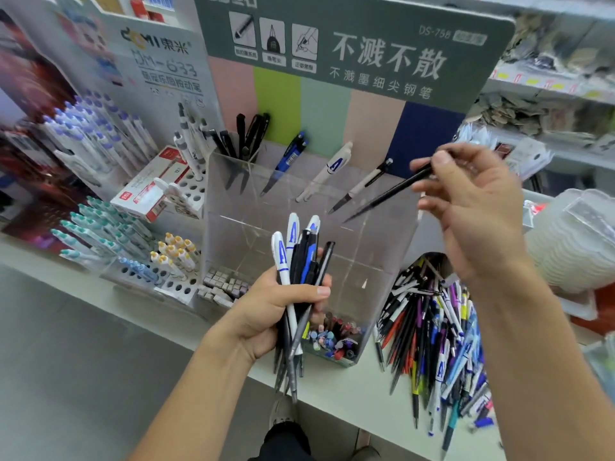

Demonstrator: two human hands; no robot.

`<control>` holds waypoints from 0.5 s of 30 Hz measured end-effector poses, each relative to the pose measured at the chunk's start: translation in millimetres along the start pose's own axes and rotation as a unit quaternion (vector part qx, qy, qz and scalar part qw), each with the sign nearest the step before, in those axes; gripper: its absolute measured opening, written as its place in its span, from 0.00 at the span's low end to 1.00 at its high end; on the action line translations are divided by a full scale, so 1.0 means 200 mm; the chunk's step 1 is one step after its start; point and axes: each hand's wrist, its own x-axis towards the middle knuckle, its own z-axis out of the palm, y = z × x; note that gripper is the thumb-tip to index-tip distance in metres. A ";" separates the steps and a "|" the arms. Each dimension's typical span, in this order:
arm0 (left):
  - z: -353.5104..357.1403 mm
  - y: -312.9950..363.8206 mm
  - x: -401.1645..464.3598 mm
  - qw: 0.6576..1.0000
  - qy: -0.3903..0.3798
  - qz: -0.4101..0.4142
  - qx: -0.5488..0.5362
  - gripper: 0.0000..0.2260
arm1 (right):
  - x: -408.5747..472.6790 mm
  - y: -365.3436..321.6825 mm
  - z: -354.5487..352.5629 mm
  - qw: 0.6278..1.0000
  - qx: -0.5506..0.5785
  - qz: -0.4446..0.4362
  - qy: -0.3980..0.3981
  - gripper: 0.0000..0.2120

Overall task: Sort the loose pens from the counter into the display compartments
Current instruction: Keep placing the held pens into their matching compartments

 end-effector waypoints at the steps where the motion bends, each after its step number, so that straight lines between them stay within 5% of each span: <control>1: -0.01 0.01 0.00 0.999 0.014 0.005 -0.036 0.19 | -0.01 -0.02 0.01 0.999 0.003 -0.045 0.004 0.02; 8: -0.13 0.16 0.00 0.991 0.096 0.050 -0.078 0.14 | 0.05 -0.01 0.47 0.981 0.014 -0.186 -0.051 0.05; 15: -0.21 0.23 -0.05 0.991 0.109 0.057 -0.058 0.11 | 0.30 0.17 0.85 0.992 -0.038 -0.069 -0.102 0.06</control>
